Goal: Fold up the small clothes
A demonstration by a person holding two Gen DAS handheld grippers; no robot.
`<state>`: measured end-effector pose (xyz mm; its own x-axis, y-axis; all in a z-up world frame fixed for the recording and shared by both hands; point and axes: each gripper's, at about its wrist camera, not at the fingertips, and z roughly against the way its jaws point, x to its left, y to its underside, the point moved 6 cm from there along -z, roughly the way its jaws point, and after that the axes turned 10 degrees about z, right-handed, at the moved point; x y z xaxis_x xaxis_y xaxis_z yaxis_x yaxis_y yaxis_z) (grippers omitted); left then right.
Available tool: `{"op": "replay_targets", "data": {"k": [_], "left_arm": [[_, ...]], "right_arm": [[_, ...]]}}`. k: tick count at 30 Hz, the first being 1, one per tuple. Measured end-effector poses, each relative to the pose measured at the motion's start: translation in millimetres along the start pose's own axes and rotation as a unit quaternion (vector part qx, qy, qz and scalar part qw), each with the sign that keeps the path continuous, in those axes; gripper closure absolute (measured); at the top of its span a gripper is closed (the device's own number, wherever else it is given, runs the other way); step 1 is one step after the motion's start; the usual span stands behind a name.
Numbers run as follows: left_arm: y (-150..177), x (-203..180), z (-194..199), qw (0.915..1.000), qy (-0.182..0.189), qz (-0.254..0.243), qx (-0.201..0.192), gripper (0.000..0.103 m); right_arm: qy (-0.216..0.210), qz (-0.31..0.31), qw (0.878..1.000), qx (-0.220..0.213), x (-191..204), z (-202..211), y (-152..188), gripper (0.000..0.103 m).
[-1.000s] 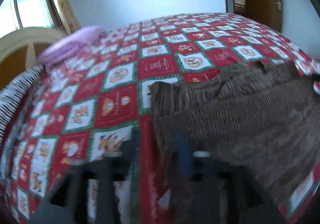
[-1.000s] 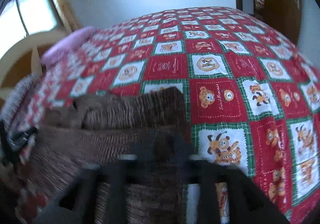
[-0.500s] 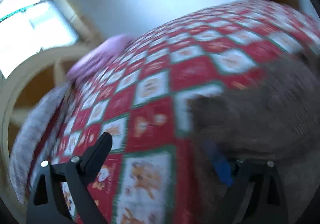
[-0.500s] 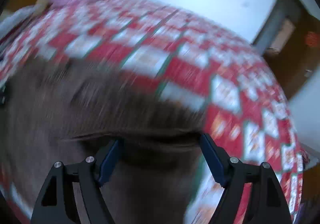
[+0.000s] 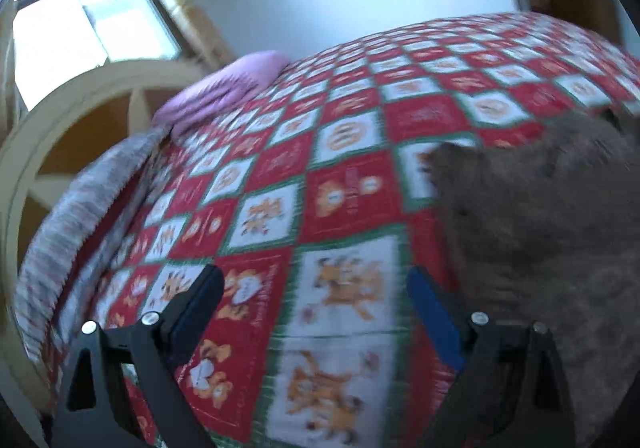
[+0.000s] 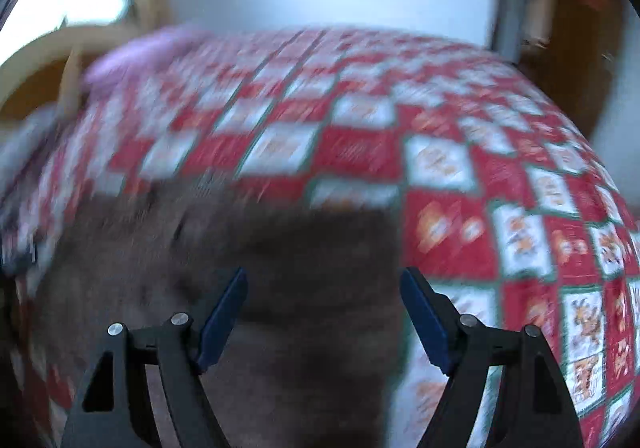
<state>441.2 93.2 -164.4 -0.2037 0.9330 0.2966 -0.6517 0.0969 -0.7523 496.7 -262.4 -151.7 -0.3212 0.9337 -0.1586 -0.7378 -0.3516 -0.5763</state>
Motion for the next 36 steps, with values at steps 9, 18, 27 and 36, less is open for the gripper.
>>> {"op": "replay_targets", "data": {"k": [9,18,27,36], "left_arm": [[-24,-44,4,0.9997,0.0,-0.007,-0.022,0.0],[-13,0,1,0.9986,-0.016,0.049,-0.005,0.0],[26,7,29,0.9976,0.027,0.062,0.014,0.0],[42,2,36,0.9969,0.02,0.07,0.029,0.0]], "right_arm": [[0.077,0.067,0.995,0.022,47,-56,-76,0.024],[0.05,-0.059,0.997,-0.032,-8,-35,-77,0.024],[-0.002,-0.13,0.991,-0.033,-41,30,52,0.024],[-0.058,-0.161,0.985,-0.033,-21,48,116,0.044]]}}
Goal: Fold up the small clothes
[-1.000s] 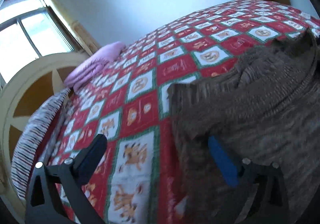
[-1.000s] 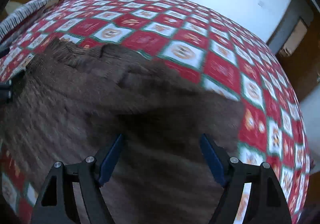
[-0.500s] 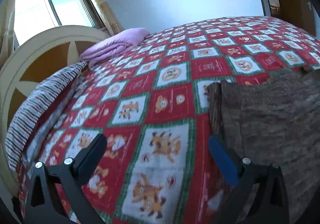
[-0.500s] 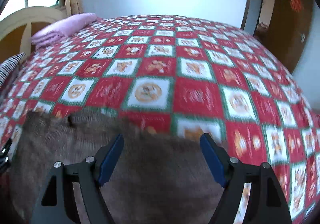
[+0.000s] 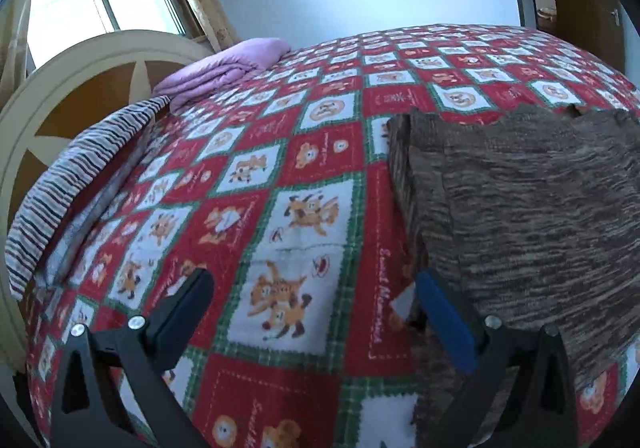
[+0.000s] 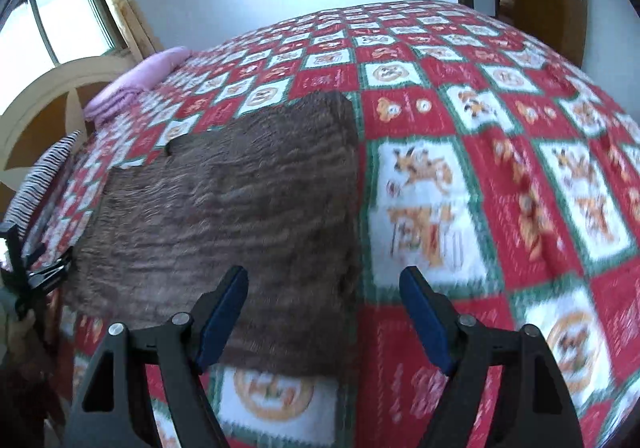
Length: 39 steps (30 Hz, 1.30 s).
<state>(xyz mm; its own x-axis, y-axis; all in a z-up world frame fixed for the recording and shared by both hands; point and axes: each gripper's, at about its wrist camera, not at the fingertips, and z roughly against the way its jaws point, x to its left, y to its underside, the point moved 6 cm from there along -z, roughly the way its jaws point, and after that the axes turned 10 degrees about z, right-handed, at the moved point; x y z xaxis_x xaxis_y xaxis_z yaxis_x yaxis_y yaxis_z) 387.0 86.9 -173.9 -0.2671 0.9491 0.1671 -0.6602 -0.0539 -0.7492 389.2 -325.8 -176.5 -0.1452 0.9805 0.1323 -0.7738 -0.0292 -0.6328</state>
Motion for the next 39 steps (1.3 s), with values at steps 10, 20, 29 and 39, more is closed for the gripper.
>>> {"op": "replay_targets", "data": {"k": [10,20,29,39], "left_arm": [[14,-1,-4,0.9998,0.005,-0.002,0.021,0.0],[20,10,15,0.999,0.032,0.031,0.002,0.0],[25,7,27,0.9811,0.173,0.082,0.028,0.035],[43,-22,22,0.9722,0.216,0.034,0.083,0.093]], "right_arm": [[-0.021,0.016,1.0,0.005,4,7,25,0.097],[-0.038,-0.017,0.999,-0.015,-7,5,40,0.098],[-0.051,-0.035,0.997,-0.052,-8,3,46,0.088],[-0.056,-0.041,0.996,-0.059,-11,4,48,0.087]]}}
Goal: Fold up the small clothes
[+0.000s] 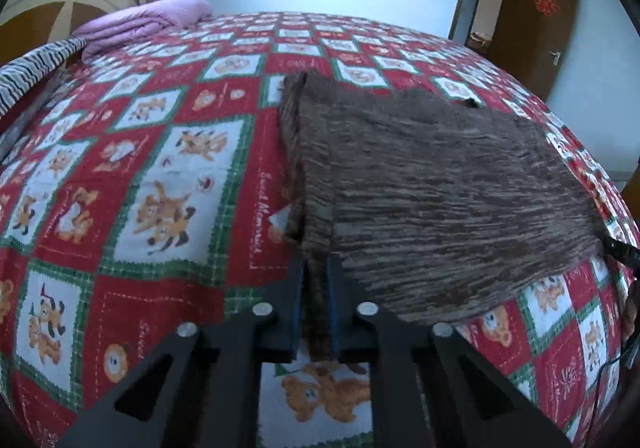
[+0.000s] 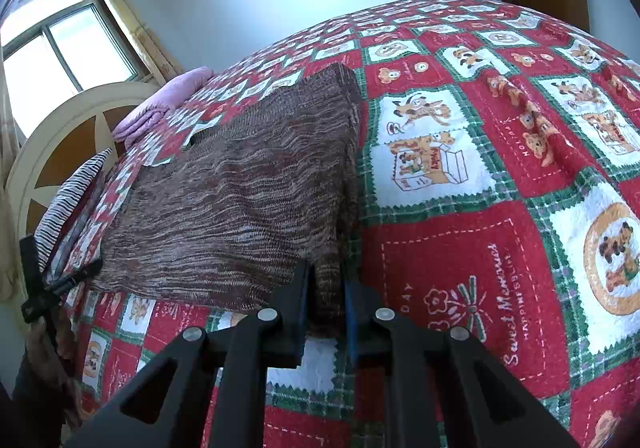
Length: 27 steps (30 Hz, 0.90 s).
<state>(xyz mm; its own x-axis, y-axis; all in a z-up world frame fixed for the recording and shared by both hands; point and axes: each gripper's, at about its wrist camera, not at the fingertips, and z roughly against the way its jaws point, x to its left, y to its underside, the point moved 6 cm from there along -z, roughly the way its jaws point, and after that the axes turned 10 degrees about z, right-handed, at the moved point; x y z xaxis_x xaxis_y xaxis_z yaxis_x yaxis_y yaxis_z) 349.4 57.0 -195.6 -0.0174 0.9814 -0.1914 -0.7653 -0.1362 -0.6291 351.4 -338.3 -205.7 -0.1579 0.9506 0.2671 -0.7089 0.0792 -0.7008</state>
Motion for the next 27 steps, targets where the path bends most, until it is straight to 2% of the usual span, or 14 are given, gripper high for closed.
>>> {"op": "replay_targets", "data": {"k": [9,12,13,14,15,16,17,18,21,23,25,27], "left_arm": [[16,-1,11,0.9994,-0.006,-0.033,0.0,0.096],[9,-1,17,0.9988,-0.024,-0.04,-0.013,0.089],[7,-2,20,0.9985,-0.029,-0.043,-0.02,0.087],[3,-1,25,0.9979,-0.035,-0.045,-0.031,0.084],[-2,0,29,0.9971,-0.041,-0.047,-0.044,0.07],[-7,1,34,0.996,-0.049,-0.048,-0.058,0.049],[-12,1,36,0.9947,-0.057,-0.048,-0.071,0.04],[-16,1,38,0.9929,-0.067,-0.049,-0.084,0.032],[-21,-1,30,0.9921,-0.078,-0.053,-0.082,0.032],[-17,1,19,0.9918,-0.097,-0.051,-0.066,0.032],[-6,4,6,0.9905,-0.121,-0.054,-0.038,0.031],[2,8,0,0.9899,-0.129,-0.052,-0.029,0.031]], "right_arm": [[0.003,0.0,1.0,-0.004,0,2,1,0.087],[0.012,0.006,1.0,-0.006,3,5,-1,0.085],[0.015,0.007,1.0,-0.007,5,7,-2,0.08],[0.02,0.007,1.0,-0.009,8,9,-4,0.065],[0.036,0.011,0.999,-0.015,12,14,-9,0.054],[0.049,0.017,0.998,-0.023,16,18,-12,0.033],[0.068,0.031,0.996,-0.039,23,24,-20,0.028],[0.076,0.044,0.995,-0.047,29,26,-27,0.028],[0.092,0.086,0.991,-0.047,55,17,-50,0.028],[0.074,0.098,0.991,-0.045,75,5,-59,0.028],[0.033,0.123,0.991,-0.028,107,-16,-64,0.028],[0.013,0.156,0.988,-0.012,134,-32,-60,0.028]]}}
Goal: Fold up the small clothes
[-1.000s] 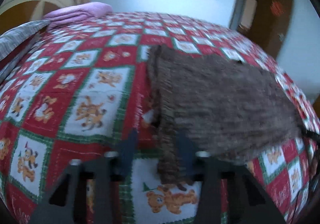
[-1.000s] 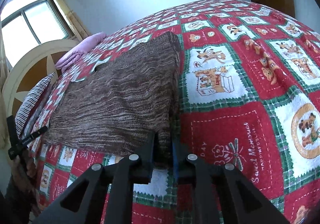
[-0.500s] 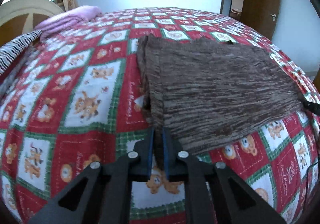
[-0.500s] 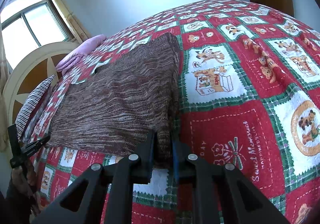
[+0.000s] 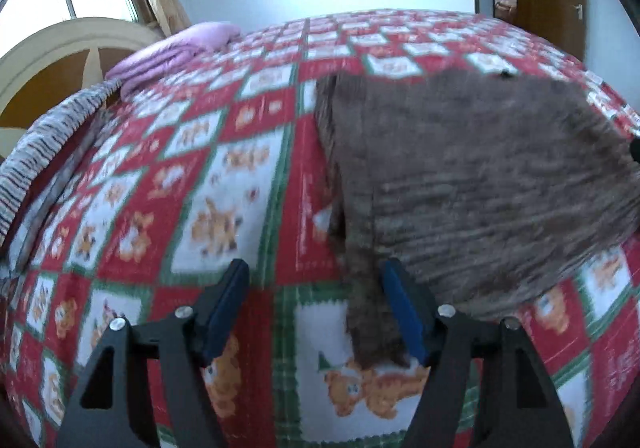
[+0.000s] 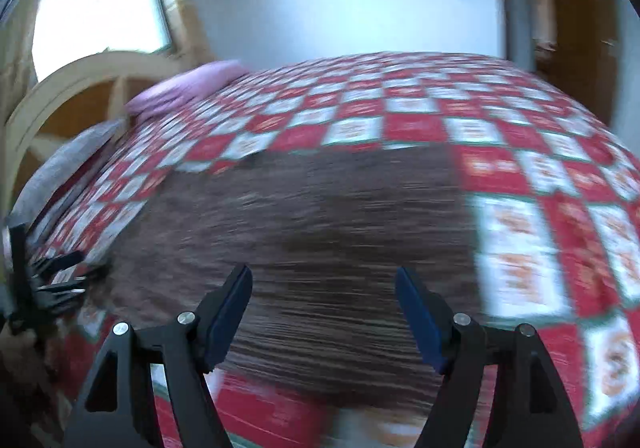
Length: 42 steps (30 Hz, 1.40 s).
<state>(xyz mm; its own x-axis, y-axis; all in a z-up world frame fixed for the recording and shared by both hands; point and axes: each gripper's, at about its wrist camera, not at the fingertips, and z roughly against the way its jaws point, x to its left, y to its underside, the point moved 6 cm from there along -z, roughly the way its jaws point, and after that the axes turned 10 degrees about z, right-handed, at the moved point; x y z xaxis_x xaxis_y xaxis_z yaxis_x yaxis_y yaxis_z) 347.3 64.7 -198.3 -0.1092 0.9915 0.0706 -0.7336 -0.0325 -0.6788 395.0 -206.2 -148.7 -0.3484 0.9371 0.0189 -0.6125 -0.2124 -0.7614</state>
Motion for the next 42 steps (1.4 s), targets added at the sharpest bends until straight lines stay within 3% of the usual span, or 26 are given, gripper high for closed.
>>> {"op": "replay_targets", "data": {"k": [3,6,8,21,25,28,36,42], "left_arm": [[3,2,2,0.9999,-0.009,-0.009,0.003,0.028],[8,3,3,0.9999,-0.009,-0.01,0.008,0.028],[10,3,2,0.9999,-0.008,-0.01,0.007,0.028],[15,10,7,0.9999,0.009,0.012,0.003,0.025],[15,10,10,0.9999,0.01,0.012,-0.005,0.024],[16,14,13,0.9998,0.008,0.019,-0.007,0.012],[8,22,20,0.9992,0.038,0.01,-0.009,0.01],[-16,47,17,0.9993,0.015,0.018,-0.03,0.007]], "right_arm": [[-0.051,0.054,0.996,0.043,48,-29,6,0.028],[-0.067,0.089,0.99,0.092,79,-51,28,0.028],[-0.029,0.138,0.987,0.084,94,-50,36,0.026],[-0.002,0.15,0.985,0.086,103,-39,49,0.024],[0.003,0.148,0.986,0.083,105,-36,49,0.024],[0.001,0.148,0.986,0.074,108,-27,50,0.024],[0.009,0.175,0.982,0.074,125,-21,54,0.024],[-0.004,0.222,0.972,0.072,157,-18,52,0.024]]}}
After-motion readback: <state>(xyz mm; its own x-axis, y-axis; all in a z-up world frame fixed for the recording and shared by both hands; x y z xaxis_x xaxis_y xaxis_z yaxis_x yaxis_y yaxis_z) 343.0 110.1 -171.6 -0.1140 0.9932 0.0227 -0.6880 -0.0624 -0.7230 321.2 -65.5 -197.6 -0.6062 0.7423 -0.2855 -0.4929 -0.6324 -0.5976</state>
